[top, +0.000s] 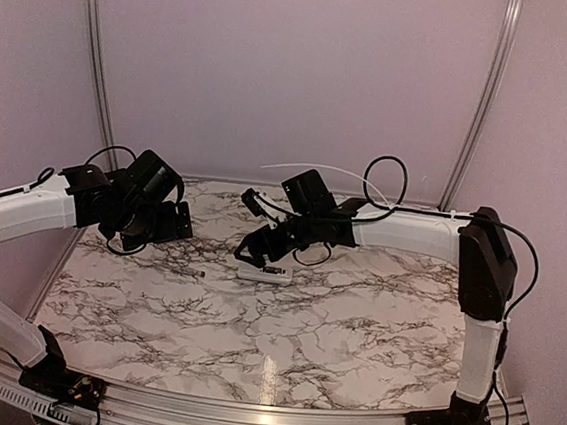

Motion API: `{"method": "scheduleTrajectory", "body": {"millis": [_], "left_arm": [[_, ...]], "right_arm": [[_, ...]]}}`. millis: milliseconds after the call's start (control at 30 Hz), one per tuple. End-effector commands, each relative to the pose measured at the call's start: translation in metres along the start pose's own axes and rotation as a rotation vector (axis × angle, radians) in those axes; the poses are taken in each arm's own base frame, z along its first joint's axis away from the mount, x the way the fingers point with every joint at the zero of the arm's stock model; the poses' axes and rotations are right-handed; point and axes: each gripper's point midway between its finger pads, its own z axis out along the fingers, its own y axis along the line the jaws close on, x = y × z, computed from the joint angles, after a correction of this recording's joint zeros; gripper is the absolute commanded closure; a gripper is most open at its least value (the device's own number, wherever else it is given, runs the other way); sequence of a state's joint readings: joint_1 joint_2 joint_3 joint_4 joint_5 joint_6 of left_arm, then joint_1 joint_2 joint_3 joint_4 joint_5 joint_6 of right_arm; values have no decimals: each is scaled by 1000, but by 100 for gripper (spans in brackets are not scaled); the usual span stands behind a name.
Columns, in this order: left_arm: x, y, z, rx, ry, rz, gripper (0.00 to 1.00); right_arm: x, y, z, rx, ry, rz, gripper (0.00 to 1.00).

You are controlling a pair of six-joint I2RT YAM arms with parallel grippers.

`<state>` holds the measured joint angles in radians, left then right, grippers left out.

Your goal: Unload the batteries from the remote control

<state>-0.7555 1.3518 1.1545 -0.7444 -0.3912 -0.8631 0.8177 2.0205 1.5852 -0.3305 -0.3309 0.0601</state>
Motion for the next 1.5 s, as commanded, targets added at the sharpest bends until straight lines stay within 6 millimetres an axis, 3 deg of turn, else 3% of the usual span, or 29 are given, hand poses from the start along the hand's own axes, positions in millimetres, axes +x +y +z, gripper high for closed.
{"method": "scheduleTrajectory", "body": {"millis": [0,167,333,667,900,1167,1467], "left_arm": [[9,30,-6,-52,56,-88,1],[11,48,-16,-67,63,-145,2],[13,69,-28,-113,68,-180,2],[16,90,-52,-138,72,-184,2],[16,96,-64,-127,63,-172,1],[16,98,-70,-106,50,-183,1],[21,99,-68,-101,65,-170,1]], "right_arm": [[-33,16,18,-55,-141,-175,12],[-45,40,45,-101,-198,-273,13],[-44,55,82,-145,-201,-329,13],[-38,49,136,-130,-190,-368,17],[-27,44,155,-111,-172,-383,22],[-3,44,172,-94,-119,-417,36],[21,41,182,-75,-59,-421,66]]}}
